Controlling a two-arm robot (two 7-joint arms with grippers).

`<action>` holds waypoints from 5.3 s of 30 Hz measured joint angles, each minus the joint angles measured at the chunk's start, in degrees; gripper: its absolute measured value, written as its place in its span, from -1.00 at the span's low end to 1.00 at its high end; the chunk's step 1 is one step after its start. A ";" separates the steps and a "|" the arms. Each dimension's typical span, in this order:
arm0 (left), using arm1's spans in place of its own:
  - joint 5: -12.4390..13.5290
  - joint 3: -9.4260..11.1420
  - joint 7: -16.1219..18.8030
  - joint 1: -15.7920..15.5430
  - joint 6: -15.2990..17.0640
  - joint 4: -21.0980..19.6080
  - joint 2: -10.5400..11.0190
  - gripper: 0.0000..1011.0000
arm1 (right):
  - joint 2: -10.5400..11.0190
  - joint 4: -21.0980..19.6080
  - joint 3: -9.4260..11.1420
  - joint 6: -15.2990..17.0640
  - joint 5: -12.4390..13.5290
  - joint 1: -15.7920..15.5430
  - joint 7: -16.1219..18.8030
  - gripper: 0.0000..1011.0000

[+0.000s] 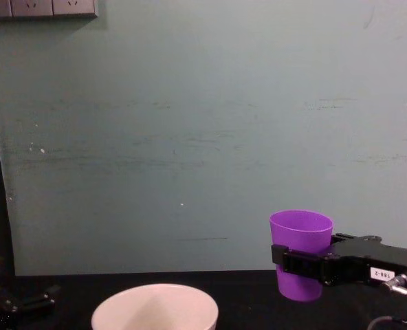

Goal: Pick up the cup and pour the mung beans from the cup into the bowl.

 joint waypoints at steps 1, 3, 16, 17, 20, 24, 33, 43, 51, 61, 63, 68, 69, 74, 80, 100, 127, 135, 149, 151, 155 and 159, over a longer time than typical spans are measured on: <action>0.00 0.00 0.00 0.00 0.00 0.00 0.00 1.00 | 0.00 0.00 0.00 0.00 0.00 0.00 0.00 0.44; 0.00 0.00 0.00 0.00 0.00 0.00 0.00 1.00 | 0.00 0.00 0.00 0.00 0.00 0.00 0.00 0.44; 0.00 0.00 0.00 0.00 0.00 0.00 0.00 1.00 | 0.00 0.00 0.00 0.00 0.00 0.00 0.00 0.44; 0.00 0.00 0.00 0.00 0.00 0.00 0.00 1.00 | 0.00 0.00 0.00 0.00 0.00 0.00 0.00 0.44; 0.00 0.00 0.00 0.00 0.00 0.00 0.00 1.00 | 0.00 0.00 0.00 0.00 0.00 0.00 0.00 0.44; 0.00 0.00 0.00 0.00 0.00 0.00 0.00 1.00 | 0.03 -0.18 0.00 0.03 -0.16 -0.04 -0.10 0.44; 0.00 0.00 0.00 0.00 0.00 0.00 0.00 1.00 | 0.31 -2.15 -1.43 1.61 -3.11 0.70 -0.95 0.44; 0.00 0.00 0.00 0.00 0.00 0.00 0.00 1.00 | -0.19 -2.95 -5.39 3.74 -10.46 3.35 -2.57 0.44; 0.00 0.00 0.00 0.00 0.00 0.00 0.00 1.00 | -1.13 -3.52 -9.66 6.86 -18.66 5.78 -4.63 0.44; 0.00 0.00 0.00 0.00 0.00 0.00 0.00 1.00 | -2.19 -3.73 -14.99 9.38 -29.00 8.34 -6.76 0.44; 0.00 0.00 0.00 0.00 0.00 0.00 0.00 1.00 | -2.33 -3.80 -15.64 9.63 -30.29 8.59 -6.97 0.44; 0.00 0.00 0.00 0.00 0.00 0.00 0.00 1.00 | -2.58 -3.95 -18.06 11.05 -35.24 9.57 -7.50 0.44; 0.00 0.00 0.00 0.00 0.00 0.00 0.00 1.00 | -2.62 -4.01 -18.86 11.67 -36.91 9.90 -7.71 0.44; 0.00 0.00 0.00 0.00 0.00 0.00 0.00 1.00 | -2.77 -3.87 -21.52 13.52 -41.95 11.29 -7.98 0.44; 0.00 0.00 0.00 0.00 0.00 0.00 0.00 1.00 | -3.09 -3.00 -24.03 15.07 -46.60 13.11 -7.15 0.44; 0.00 0.00 0.00 0.00 0.00 0.00 0.00 1.00 | -4.36 -0.95 -28.64 18.59 -57.82 17.50 -3.15 0.44; 0.00 0.00 0.00 0.00 0.00 0.00 0.00 1.00 | -4.82 -1.77 -32.19 21.25 -68.26 18.93 1.42 0.44; 0.00 0.00 0.00 0.00 0.00 0.00 0.00 1.00 | -5.23 -1.78 -32.98 21.86 -71.25 19.20 2.76 0.44; 0.00 0.00 0.00 0.00 0.00 0.00 0.00 1.00 | -5.56 -2.27 -33.32 22.06 -75.03 18.99 4.02 0.44; 0.00 0.00 0.00 0.00 0.00 0.00 0.00 1.00 | -5.56 -2.30 -33.30 21.93 -75.33 18.95 4.15 0.44; 0.00 0.00 0.00 0.00 0.00 0.00 0.00 1.00 | -5.68 -2.30 -33.26 21.51 -76.25 18.87 4.64 0.44; 0.00 0.00 0.00 0.00 0.00 0.00 0.00 1.00 | -5.73 -2.30 -33.07 20.94 -76.82 18.68 4.94 0.44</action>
